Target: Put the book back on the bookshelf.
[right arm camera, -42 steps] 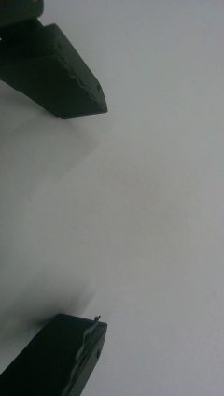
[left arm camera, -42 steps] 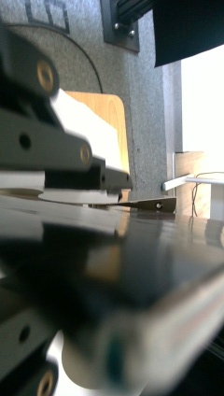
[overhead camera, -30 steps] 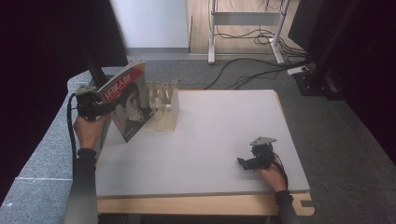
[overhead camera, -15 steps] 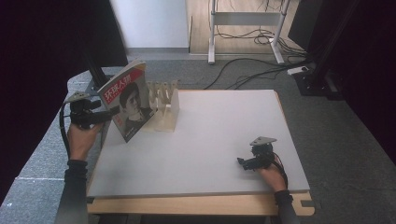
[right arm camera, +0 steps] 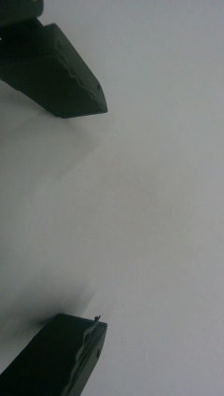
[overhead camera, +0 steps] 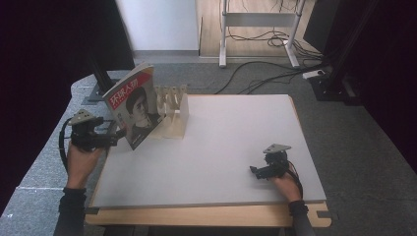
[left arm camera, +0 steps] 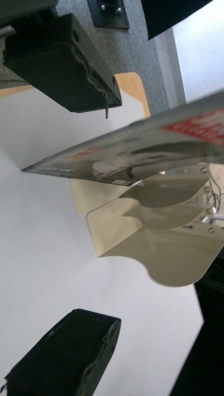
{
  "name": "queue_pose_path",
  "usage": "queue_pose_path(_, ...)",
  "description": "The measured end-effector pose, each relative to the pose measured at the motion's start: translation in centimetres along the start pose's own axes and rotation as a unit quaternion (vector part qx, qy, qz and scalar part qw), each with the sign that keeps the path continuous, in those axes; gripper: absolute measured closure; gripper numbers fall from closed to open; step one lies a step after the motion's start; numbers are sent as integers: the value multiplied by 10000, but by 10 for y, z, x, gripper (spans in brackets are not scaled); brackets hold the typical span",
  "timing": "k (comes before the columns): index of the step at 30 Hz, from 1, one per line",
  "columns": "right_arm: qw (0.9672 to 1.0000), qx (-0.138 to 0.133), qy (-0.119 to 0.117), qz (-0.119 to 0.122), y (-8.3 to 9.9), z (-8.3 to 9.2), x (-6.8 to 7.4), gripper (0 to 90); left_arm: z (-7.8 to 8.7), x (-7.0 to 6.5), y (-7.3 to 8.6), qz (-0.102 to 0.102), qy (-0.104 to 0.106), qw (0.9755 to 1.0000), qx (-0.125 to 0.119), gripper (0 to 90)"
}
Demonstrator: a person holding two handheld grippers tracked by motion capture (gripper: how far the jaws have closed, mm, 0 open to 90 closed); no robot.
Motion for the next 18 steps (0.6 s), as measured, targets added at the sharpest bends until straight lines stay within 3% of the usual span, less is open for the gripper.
queue_pose_path(5, 10000, -3, 1, 2, 0, 0, 0, 0, 3, -19, 10, -156, 82, 9998, 76, 0)
queue_pose_path(9, 10000, -2, 0, 1, 0, 0, 0, 0, -5, -36, 18, -296, 266, 9991, 152, 0)
queue_pose_path(14, 10000, 1, 2, -6, 0, 0, 0, 0, -22, -56, 24, -432, 650, 9969, 121, 0)
queue_pose_path(18, 10000, 0, 8, -5, 0, 0, 0, 0, -37, -71, 27, -416, 963, 9945, 61, 0)
Point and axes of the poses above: each handheld gripper's, and its own axes: z roughly backward along the jaws, y roughly out of its underside, x roughly to its left, the point moved 5 cm from there along -z, roughly forward along the jaws, and after that the axes turned 3 degrees about -z, right-handed, at the moved point
